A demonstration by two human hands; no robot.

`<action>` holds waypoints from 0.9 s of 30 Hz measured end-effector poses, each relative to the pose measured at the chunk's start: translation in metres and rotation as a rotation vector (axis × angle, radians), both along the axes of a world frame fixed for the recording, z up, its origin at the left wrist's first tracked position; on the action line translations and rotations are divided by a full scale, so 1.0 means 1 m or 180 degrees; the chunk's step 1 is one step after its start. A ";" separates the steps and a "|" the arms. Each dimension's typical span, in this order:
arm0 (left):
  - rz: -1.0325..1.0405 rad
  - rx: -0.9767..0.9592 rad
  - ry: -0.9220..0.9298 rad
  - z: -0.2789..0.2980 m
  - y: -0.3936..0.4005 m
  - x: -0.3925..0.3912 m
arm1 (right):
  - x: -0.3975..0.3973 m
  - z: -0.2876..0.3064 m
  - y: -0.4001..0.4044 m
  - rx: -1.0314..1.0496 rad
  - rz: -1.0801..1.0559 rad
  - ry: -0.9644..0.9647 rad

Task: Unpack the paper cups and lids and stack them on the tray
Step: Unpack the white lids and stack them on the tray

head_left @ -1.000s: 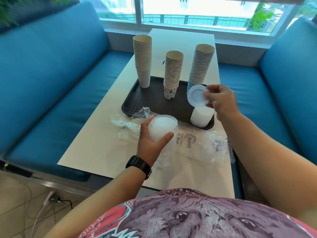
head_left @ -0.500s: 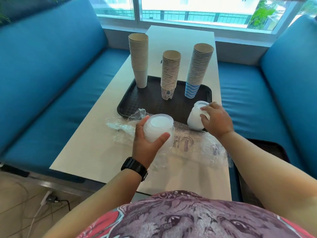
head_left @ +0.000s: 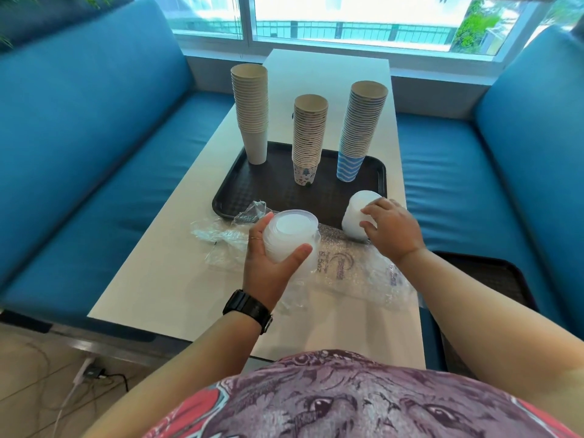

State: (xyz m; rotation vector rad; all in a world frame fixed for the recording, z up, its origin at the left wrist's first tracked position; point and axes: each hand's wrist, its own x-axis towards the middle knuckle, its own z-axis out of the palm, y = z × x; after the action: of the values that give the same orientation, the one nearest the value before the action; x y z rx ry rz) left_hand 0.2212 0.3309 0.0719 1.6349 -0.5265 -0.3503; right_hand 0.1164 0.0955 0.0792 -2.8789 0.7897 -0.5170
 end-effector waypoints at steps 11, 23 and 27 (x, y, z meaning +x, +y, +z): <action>-0.0029 0.0015 -0.0047 0.004 0.009 -0.002 | 0.017 0.046 0.056 0.1017 0.0121 -0.1142; -0.0190 0.0269 -0.0242 0.006 0.022 -0.007 | 0.041 0.069 0.110 0.3905 0.0011 -0.0362; -0.0212 0.0413 -0.0568 0.004 0.026 -0.010 | 0.041 0.072 0.111 0.4051 -0.0106 -0.0366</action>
State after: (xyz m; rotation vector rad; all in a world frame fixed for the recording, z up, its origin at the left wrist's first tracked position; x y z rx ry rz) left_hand 0.2109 0.3569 0.0761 1.7872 -0.7064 -0.2941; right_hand 0.1574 0.2070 0.1514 -1.6444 0.7400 -0.0780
